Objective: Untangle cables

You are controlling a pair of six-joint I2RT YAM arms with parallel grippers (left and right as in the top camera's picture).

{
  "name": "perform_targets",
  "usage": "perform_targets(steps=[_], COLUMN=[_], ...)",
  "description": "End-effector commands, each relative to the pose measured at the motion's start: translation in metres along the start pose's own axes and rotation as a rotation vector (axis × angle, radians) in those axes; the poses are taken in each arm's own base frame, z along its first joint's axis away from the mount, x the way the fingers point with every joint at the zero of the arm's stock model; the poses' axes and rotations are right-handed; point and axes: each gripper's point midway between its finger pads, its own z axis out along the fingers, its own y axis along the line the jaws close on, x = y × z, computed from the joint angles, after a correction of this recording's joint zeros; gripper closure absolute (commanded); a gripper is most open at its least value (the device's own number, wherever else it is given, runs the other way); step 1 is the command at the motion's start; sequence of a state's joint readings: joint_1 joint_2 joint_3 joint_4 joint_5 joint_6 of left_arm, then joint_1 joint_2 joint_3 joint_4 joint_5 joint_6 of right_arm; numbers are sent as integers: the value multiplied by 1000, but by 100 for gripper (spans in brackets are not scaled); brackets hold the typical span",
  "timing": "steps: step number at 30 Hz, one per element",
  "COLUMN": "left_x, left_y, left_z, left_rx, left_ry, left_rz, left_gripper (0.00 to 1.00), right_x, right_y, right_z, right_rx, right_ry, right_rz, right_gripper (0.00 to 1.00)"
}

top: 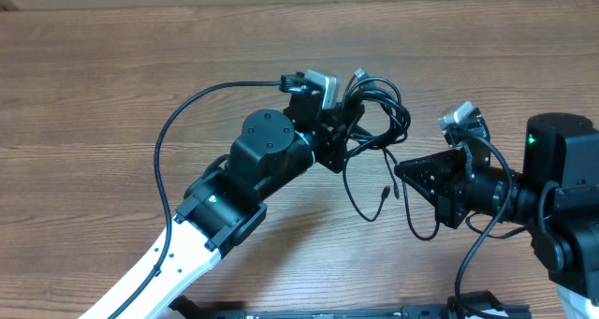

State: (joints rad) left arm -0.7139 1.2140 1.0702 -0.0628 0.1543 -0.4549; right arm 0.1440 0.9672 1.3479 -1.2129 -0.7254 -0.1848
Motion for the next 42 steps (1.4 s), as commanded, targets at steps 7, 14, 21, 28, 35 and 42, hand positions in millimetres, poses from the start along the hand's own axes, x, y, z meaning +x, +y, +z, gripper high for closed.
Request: perform_targets(steps=[7,14,21,28,35,42], left_x=[-3,2,5,9,11,11], left_y=[2,3,0,-15,-20,-20], left_z=[0,0,0,0,0,0], left_rx=[-28,-32,-14,71,83,84], left_ry=[-8,11,28,59,64,64], left_rz=[-94,-72,-42,-47,-73,-76], left_gripper=[96,96,96,96,96,96], right_x=[9,14,2,-12,-20,-20], right_y=[-30,-70,-47,-25,-8,-8], right_z=[-4,-17,-7,-3,-2,-2], right_rx=[181,433,278,145,46,43], right_ry=[32,9,-11,-52,-75,-76], right_rz=[106,283,181,103,52,50], right_gripper=[83,0,6,20,33,67])
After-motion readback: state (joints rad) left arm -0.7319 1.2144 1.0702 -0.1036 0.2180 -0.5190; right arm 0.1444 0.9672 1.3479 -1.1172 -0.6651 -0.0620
